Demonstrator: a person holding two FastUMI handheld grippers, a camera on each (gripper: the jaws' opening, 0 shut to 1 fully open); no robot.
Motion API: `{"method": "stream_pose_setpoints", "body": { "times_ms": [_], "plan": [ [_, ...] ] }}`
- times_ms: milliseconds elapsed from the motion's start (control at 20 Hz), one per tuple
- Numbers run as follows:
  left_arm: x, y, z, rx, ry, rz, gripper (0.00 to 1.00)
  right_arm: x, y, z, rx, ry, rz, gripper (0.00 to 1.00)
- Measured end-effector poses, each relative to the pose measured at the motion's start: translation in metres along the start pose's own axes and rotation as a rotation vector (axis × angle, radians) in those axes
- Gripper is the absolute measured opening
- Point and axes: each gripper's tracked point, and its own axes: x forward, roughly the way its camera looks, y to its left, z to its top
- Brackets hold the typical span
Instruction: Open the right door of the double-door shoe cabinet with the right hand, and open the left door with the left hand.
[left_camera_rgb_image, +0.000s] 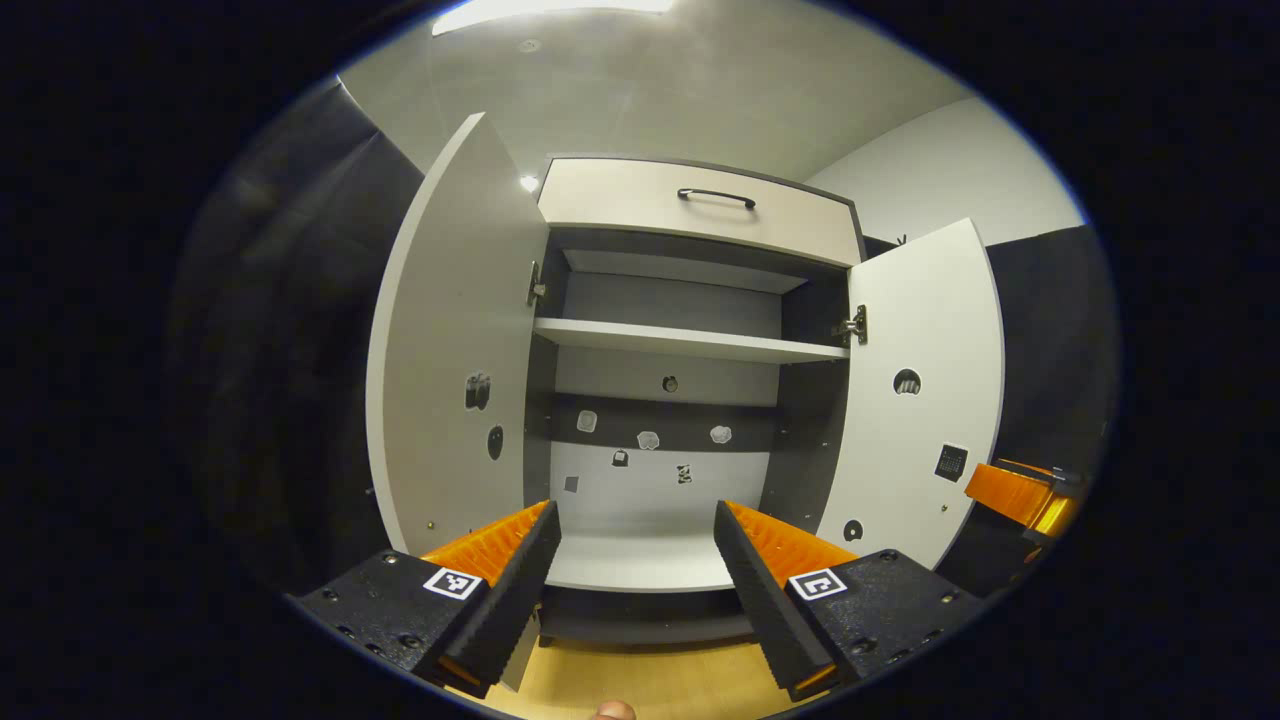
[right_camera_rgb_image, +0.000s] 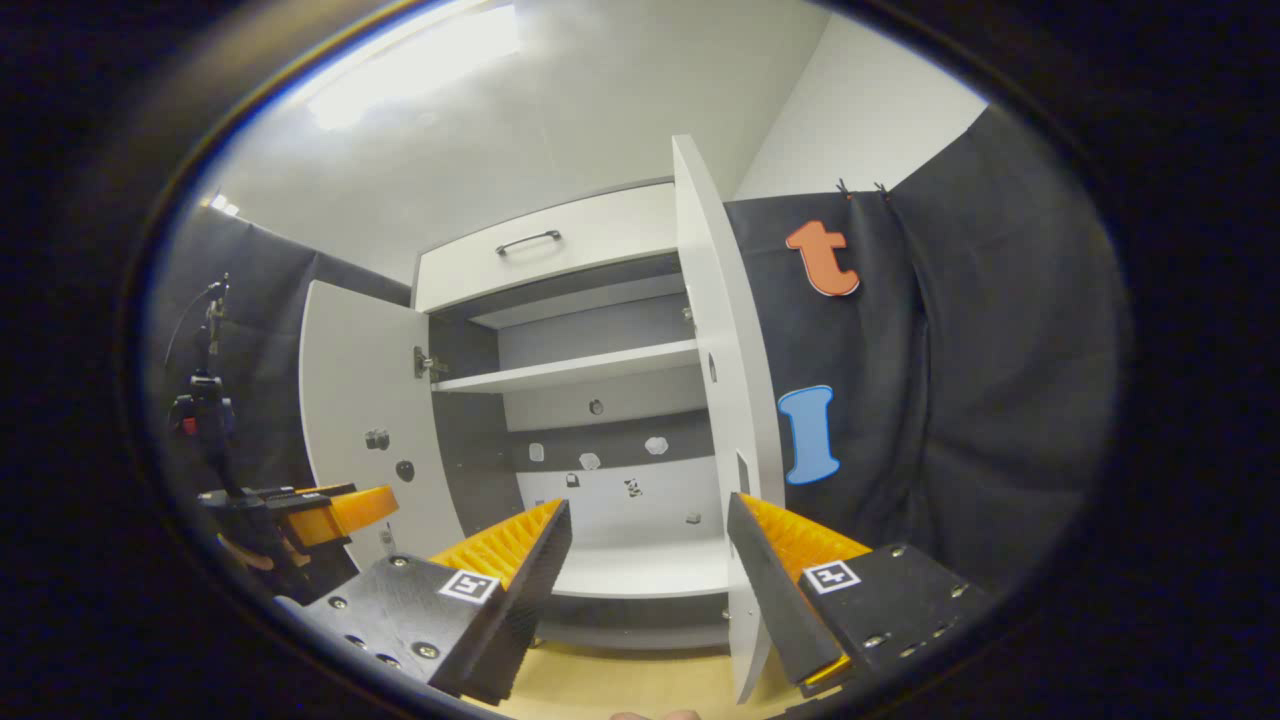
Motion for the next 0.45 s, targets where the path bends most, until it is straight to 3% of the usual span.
{"method": "stream_pose_setpoints", "body": {
  "times_ms": [50,100,450],
  "plan": [
    [0.002,-0.004,-0.003,-0.005,0.006,-0.010,0.96,0.001,-0.001,0.000,-0.003,0.000,-0.001,0.95],
    [0.003,-0.007,-0.005,-0.007,0.012,-0.018,0.96,0.001,-0.001,0.001,-0.006,0.000,-0.002,0.87],
    [0.013,-0.026,-0.017,-0.002,0.037,-0.069,0.96,0.001,-0.001,-0.002,-0.008,0.007,0.004,0.87]
  ]
}}
